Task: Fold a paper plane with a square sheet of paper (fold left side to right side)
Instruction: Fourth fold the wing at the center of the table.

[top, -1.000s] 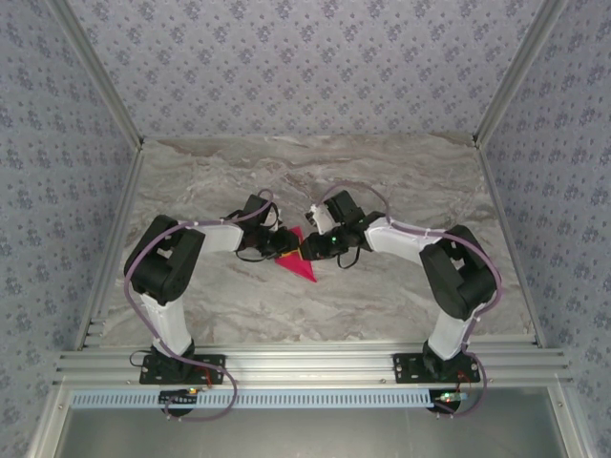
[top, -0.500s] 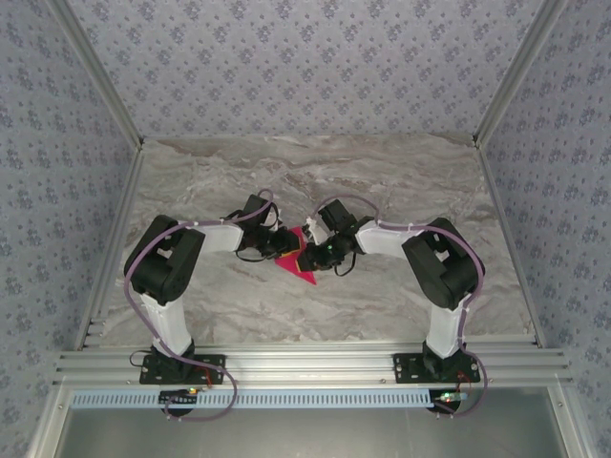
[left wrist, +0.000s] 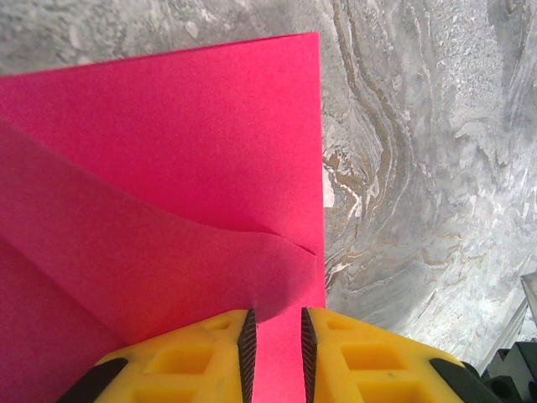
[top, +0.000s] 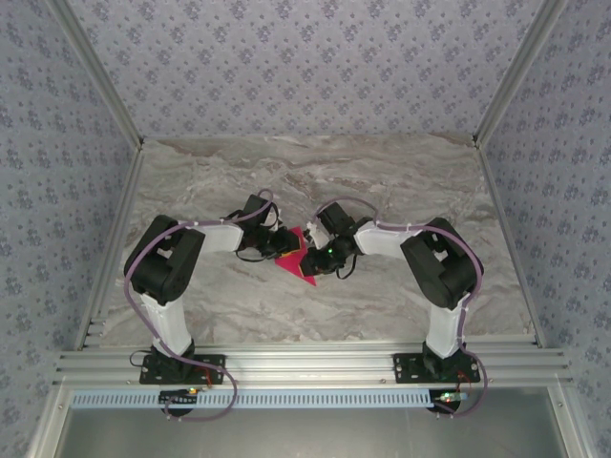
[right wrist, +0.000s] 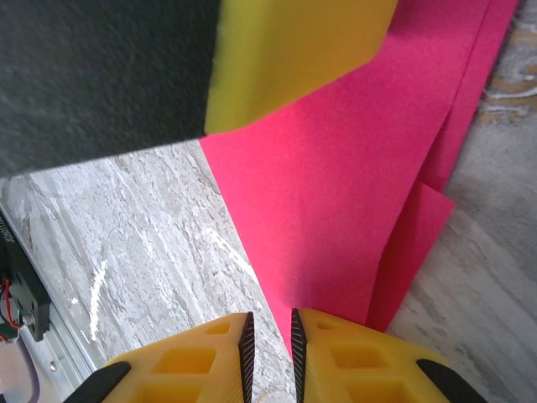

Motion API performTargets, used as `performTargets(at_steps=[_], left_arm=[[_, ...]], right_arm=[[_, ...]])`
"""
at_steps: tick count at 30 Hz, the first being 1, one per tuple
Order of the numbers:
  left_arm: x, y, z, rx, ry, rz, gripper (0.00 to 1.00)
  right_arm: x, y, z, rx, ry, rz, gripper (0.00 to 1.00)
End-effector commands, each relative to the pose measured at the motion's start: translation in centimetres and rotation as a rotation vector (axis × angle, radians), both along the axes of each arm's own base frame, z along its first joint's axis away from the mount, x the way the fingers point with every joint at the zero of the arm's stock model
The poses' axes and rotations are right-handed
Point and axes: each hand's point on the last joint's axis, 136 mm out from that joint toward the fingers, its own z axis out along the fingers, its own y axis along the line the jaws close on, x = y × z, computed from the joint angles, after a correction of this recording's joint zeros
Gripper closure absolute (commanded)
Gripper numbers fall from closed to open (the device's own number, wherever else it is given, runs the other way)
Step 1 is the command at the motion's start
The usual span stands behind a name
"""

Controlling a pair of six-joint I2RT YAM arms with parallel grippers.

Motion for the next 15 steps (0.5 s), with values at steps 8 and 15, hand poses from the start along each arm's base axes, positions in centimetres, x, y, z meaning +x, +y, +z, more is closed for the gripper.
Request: performTargets(at_steps=[8, 15], left_arm=[[-1.9, 2.1, -4.0, 0.119, 0.087, 0.011, 0.77], [-2.0, 2.4, -4.2, 0.125, 0.092, 0.018, 0.77]], right_arm=[[-3.2, -2.5, -2.9, -0.146, 0.107, 0.032, 0.77], [-5.3, -3.8, -3.6, -0.189, 0.158, 0.042, 0.79]])
